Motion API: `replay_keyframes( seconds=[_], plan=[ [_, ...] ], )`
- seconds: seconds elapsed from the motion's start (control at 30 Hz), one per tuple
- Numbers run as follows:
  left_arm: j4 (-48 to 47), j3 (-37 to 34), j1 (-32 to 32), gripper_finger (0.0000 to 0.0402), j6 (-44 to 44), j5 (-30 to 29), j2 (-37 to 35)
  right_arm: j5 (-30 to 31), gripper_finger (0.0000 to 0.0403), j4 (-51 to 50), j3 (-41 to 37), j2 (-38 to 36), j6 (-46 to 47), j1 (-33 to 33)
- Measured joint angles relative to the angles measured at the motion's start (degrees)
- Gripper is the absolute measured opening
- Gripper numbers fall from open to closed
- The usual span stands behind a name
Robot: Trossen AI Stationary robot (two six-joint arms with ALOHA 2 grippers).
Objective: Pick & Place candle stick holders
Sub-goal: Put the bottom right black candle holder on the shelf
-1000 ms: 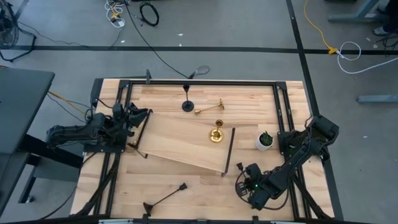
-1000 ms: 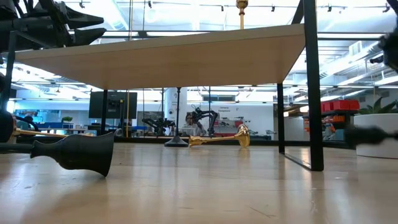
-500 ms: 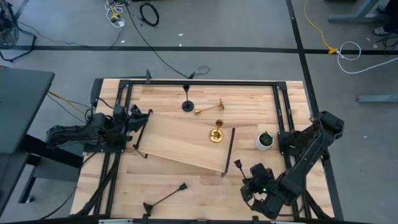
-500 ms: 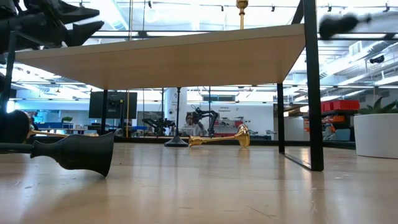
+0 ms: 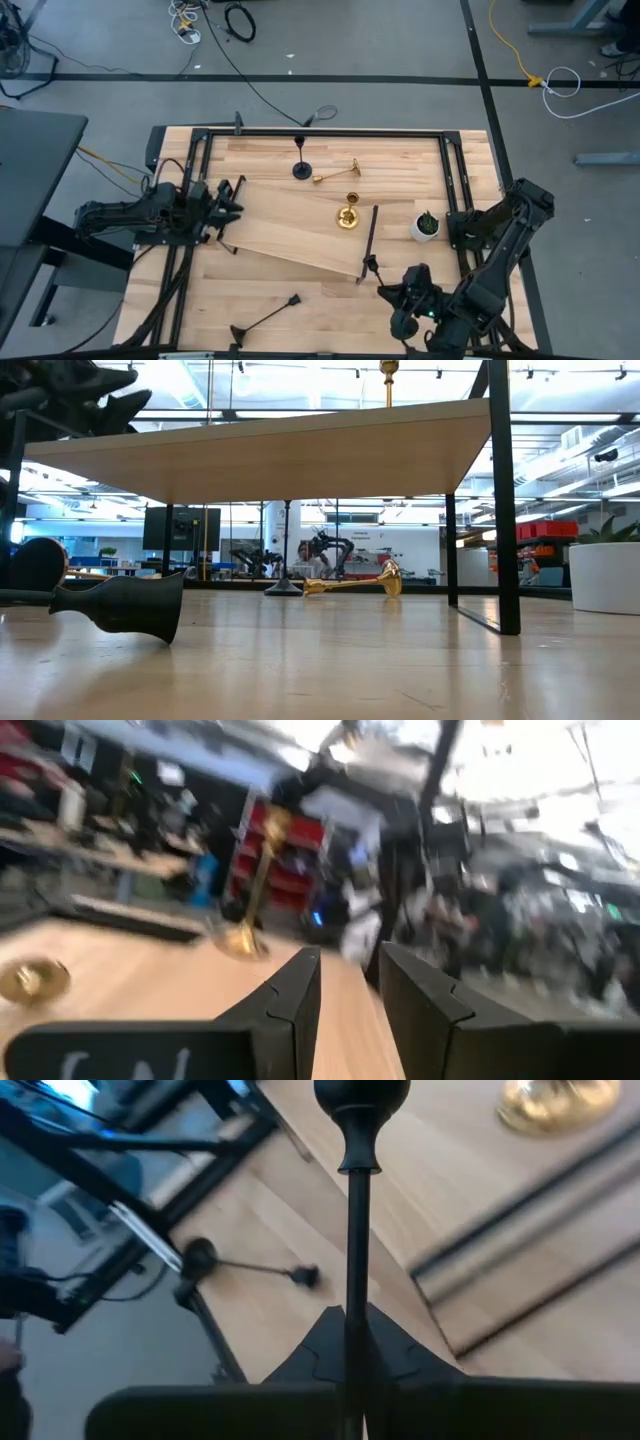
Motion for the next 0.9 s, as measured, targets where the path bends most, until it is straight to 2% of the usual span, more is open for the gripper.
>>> replay_keyframes(
  seconds=[0.2,0.33,0.47,0.73,0.9],
  plan=[
    [-2.17,0.00,0.00,0.0108,3.79,2.38,0.00,2.59,0.0004,5.78,1.44,-0.02,-10.02,-0.48],
    [-3.83,0.00,0.01,0.0108,7.53,6.20,-0.07,2.48,0.0004,6.71,1.44,-0.02,-11.38,-0.55],
    [-5.41,0.11,0.01,0.0108,9.45,6.75,-0.09,2.57,0.0004,6.74,1.44,-0.02,-11.40,-0.55],
    [-4.58,0.04,-2.47,0.0108,10.01,6.32,-0.09,3.21,0.0003,6.72,1.44,-0.02,-12.04,-0.94],
    [-4.35,0.01,-5.72,0.0108,10.03,1.94,-0.04,3.18,0.0003,6.75,1.44,-0.02,-12.79,-1.42]
  ],
)
